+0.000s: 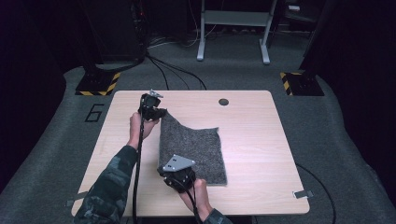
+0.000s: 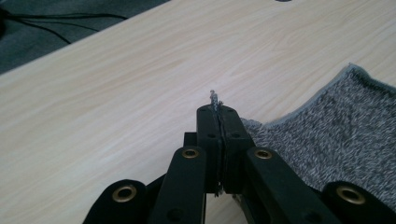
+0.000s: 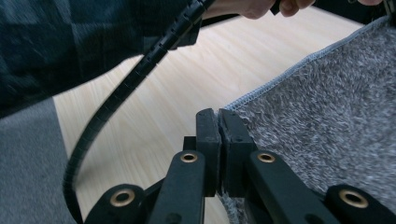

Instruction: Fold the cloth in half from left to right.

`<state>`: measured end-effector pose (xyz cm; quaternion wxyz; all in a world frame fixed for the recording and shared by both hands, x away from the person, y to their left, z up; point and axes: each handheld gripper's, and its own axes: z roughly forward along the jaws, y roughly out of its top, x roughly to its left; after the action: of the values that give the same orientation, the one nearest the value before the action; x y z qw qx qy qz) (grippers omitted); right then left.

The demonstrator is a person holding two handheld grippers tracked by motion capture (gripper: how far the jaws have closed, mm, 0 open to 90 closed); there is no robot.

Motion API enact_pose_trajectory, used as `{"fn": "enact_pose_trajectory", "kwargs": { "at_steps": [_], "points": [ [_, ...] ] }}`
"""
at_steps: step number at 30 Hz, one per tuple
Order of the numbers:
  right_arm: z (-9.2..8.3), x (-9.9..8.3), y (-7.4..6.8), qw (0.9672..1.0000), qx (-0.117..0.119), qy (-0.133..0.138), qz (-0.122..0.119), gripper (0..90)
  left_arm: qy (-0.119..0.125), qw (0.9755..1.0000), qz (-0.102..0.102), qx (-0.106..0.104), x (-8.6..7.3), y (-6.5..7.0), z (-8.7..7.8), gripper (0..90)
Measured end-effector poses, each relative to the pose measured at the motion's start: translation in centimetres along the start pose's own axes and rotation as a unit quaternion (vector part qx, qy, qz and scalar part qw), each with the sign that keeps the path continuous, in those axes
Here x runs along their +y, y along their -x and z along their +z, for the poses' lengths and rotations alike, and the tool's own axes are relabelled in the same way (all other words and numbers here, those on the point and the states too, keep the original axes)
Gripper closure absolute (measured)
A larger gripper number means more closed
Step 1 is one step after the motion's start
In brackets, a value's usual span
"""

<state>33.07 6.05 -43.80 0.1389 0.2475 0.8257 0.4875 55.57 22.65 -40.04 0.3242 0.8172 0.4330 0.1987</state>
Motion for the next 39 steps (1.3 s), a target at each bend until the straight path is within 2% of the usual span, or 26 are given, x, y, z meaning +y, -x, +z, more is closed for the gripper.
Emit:
{"fn": "enact_pose_trajectory", "kwargs": {
  "at_steps": [2,4,7,11,12,18,24,29,35,39],
  "points": [
    [-0.3,0.5,-0.2,1.0000,0.000,0.008,0.001,87.9,0.001,0.9999,0.007,0.010,0.7,0.1,-0.7,88.9],
    [-0.7,0.7,-0.3,0.9999,0.001,0.016,0.000,87.9,0.001,0.9999,0.010,0.008,1.4,0.2,-1.3,88.9],
    [-1.5,0.4,0.1,0.9996,-0.004,0.024,0.012,87.8,-0.001,0.9998,0.019,0.010,2.3,1.1,-1.3,88.8],
    [-2.7,-0.5,1.1,0.9992,-0.015,0.033,0.019,87.8,-0.010,0.9996,0.028,0.003,3.3,2.8,-0.1,88.8],
    [-3.0,-0.9,1.4,0.9989,-0.020,0.032,0.029,87.8,-0.011,0.9995,0.028,0.002,3.5,3.2,0.3,88.7],
    [-4.2,-2.7,2.7,0.9976,-0.039,0.024,0.051,87.7,-0.026,0.9990,0.035,-0.009,4.3,5.1,2.5,88.6],
    [-4.9,-4.4,3.7,0.9961,-0.058,0.013,0.066,87.5,-0.039,0.9982,0.044,-0.013,4.7,6.4,4.3,88.2],
    [-5.0,-5.8,4.5,0.9946,-0.064,-0.005,0.081,87.3,-0.055,0.9972,0.048,-0.015,4.7,7.4,5.9,87.9],
    [-5.3,-7.3,5.2,0.9925,-0.075,-0.017,0.095,87.3,-0.057,0.9971,0.046,-0.023,4.7,8.7,7.6,87.8],
    [-5.6,-7.9,5.7,0.9911,-0.082,-0.023,0.103,87.2,-0.066,0.9960,0.052,-0.030,4.6,9.7,8.7,87.5]
  ]
}}
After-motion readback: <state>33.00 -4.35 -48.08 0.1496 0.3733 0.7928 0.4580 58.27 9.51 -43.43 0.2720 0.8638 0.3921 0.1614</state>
